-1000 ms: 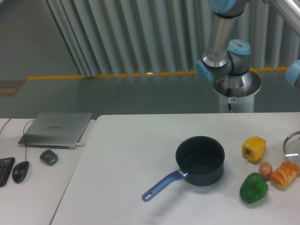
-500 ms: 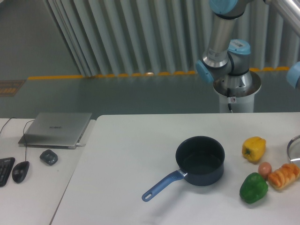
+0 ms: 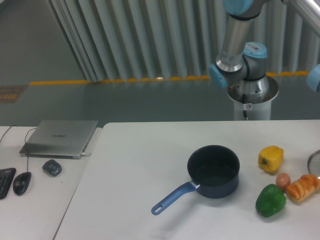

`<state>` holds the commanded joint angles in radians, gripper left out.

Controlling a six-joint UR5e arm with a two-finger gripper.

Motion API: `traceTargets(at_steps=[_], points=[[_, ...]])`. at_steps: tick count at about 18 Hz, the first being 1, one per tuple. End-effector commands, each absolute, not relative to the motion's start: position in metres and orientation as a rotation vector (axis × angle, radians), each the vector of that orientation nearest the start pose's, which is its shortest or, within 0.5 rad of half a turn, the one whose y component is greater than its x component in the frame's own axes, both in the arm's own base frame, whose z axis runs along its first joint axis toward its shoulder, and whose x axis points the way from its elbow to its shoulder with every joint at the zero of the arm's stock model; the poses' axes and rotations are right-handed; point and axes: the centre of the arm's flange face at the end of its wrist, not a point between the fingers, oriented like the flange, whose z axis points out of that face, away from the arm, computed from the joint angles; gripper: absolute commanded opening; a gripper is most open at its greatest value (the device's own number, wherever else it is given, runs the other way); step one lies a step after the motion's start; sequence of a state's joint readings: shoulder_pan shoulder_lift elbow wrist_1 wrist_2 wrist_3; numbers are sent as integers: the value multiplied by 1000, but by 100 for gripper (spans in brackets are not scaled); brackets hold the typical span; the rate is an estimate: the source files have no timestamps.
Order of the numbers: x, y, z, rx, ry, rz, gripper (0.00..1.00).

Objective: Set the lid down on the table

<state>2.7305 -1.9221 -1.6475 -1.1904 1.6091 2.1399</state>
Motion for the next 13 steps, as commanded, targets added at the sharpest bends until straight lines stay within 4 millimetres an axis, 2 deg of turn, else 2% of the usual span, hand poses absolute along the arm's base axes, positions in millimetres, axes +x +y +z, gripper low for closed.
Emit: traceTargets(at_steps=[2,5,13], points=[[-493,361,296,-2793,1508,-77,100],[-477,381,305,-2763,1577,-48,100],[-477,392,324,-2752,1601,21,100]])
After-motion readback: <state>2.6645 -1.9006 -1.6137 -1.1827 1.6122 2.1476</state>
